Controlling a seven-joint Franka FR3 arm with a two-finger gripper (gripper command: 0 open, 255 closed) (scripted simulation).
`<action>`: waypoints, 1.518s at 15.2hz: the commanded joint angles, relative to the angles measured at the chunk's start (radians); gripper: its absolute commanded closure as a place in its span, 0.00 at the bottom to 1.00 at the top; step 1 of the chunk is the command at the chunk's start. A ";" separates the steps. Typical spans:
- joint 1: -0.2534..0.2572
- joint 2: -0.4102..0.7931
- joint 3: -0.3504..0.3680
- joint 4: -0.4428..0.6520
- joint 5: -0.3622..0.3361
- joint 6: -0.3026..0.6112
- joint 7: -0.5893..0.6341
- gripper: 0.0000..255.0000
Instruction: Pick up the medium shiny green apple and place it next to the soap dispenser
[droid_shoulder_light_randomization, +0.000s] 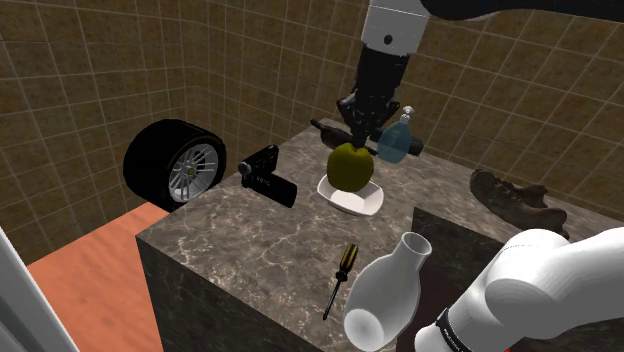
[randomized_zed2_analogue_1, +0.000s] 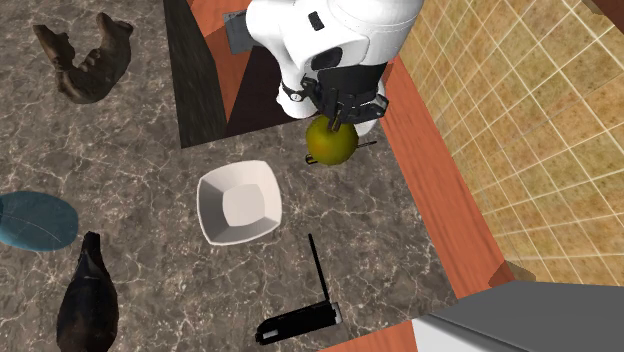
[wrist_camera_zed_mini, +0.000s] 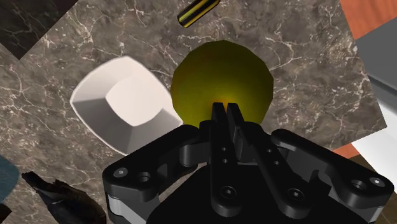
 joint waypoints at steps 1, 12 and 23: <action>-0.002 0.008 -0.002 0.031 -0.003 -0.023 0.000 1.00; -0.015 0.060 -0.008 0.223 -0.019 -0.164 0.000 1.00; -0.028 0.139 -0.004 0.446 -0.038 -0.310 0.007 1.00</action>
